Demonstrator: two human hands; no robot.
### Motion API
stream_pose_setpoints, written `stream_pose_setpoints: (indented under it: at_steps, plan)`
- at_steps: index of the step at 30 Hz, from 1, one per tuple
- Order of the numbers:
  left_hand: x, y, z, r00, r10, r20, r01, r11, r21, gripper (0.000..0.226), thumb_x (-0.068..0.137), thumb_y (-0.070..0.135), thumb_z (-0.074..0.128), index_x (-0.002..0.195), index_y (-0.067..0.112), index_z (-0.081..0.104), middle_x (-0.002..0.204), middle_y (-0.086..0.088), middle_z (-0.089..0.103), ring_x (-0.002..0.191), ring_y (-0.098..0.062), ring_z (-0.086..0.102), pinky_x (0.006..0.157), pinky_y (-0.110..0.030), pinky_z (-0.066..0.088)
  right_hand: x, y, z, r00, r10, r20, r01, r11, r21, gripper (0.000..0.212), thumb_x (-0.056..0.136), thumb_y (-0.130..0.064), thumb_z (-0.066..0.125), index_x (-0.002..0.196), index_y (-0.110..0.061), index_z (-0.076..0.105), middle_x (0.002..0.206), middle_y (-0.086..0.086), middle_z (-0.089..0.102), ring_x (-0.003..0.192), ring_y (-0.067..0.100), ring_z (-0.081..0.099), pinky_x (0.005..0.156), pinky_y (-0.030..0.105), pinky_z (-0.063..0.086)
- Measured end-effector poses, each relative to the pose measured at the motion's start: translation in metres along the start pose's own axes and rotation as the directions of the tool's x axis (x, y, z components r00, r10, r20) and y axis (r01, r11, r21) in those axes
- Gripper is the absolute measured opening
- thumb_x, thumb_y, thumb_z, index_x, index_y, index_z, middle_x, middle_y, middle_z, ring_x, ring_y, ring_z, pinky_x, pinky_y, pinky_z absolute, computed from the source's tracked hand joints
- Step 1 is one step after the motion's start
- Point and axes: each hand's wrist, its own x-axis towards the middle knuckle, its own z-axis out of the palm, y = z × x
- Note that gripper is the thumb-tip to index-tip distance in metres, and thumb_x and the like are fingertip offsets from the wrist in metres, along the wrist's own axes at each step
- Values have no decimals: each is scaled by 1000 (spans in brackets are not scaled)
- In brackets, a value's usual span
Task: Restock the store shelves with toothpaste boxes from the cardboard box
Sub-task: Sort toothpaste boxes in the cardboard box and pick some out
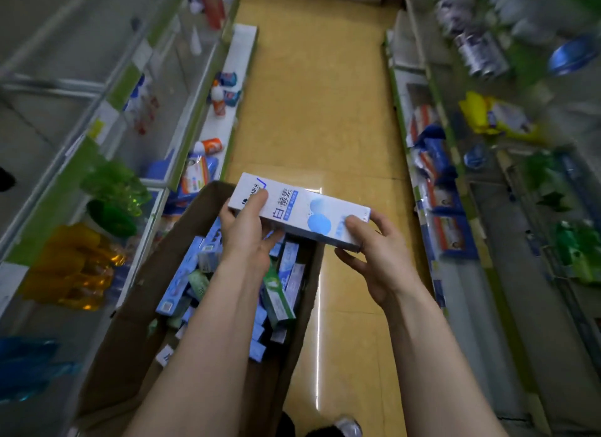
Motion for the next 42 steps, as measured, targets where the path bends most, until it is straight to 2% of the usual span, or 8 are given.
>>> stream_pose_setpoints:
  at_steps: [7,13,17,22,26,31,34,42]
  plan:
    - [-75,3,60,985,34,168,-40,999,35,38,89,11,63,122,14,45,110,-16,65,91,-31,66,82,-50,54,-56,-44,-59,984,-165,-74,170,983,70,38,93,-13,59,128,-17,45,106,6,62,81,12,64,83,38,57]
    - [-164,-9,118,933,66,353,-108,989,102,42,88,14,64,126,14,47,104,-10,66,88,-26,67,67,-37,53,-113,-75,-137,933,-326,-156,347,927,141,48,89,-9,64,133,-14,47,113,7,64,86,16,66,71,33,59]
    - [-224,-23,157,872,61,486,-147,979,142,43,88,12,63,127,12,45,95,-9,65,84,-26,66,72,-40,53,-156,-90,-200,863,-491,-115,492,870,-20,69,79,-4,72,137,-23,39,122,3,58,103,25,63,68,30,55]
    - [-309,-48,211,756,-9,654,-162,966,200,47,88,11,63,131,7,45,88,-11,65,70,-23,66,61,-38,54,-232,-124,-287,735,-669,-108,620,729,-291,76,77,3,71,134,-33,36,111,-13,56,77,-13,61,60,13,53]
    - [-381,-74,254,647,-95,756,-162,952,259,41,88,11,63,126,4,49,81,-11,63,62,-23,64,56,-37,53,-286,-144,-352,650,-737,-186,614,653,-443,76,76,-3,71,138,-32,36,112,-18,56,91,-5,58,69,14,51]
    - [-456,-107,298,494,-215,842,-179,923,341,22,91,13,59,112,8,55,71,-11,67,67,-25,61,61,-38,53,-348,-158,-418,518,-810,-276,595,573,-563,60,77,-2,73,118,-35,43,98,-24,54,73,-8,60,58,8,49]
    - [-495,-128,318,423,-291,858,-178,902,393,7,92,14,58,95,8,56,56,-8,67,66,-23,60,62,-39,51,-377,-163,-450,486,-816,-312,537,561,-630,57,78,-9,75,118,-34,42,102,-20,55,82,-1,59,67,8,49]
    - [-550,-182,370,269,-435,859,-165,858,487,6,93,12,58,92,7,56,86,-14,63,75,-24,61,80,-43,51,-415,-163,-516,402,-796,-452,399,597,-696,60,75,-10,74,125,-29,45,106,-14,58,91,12,66,76,24,54]
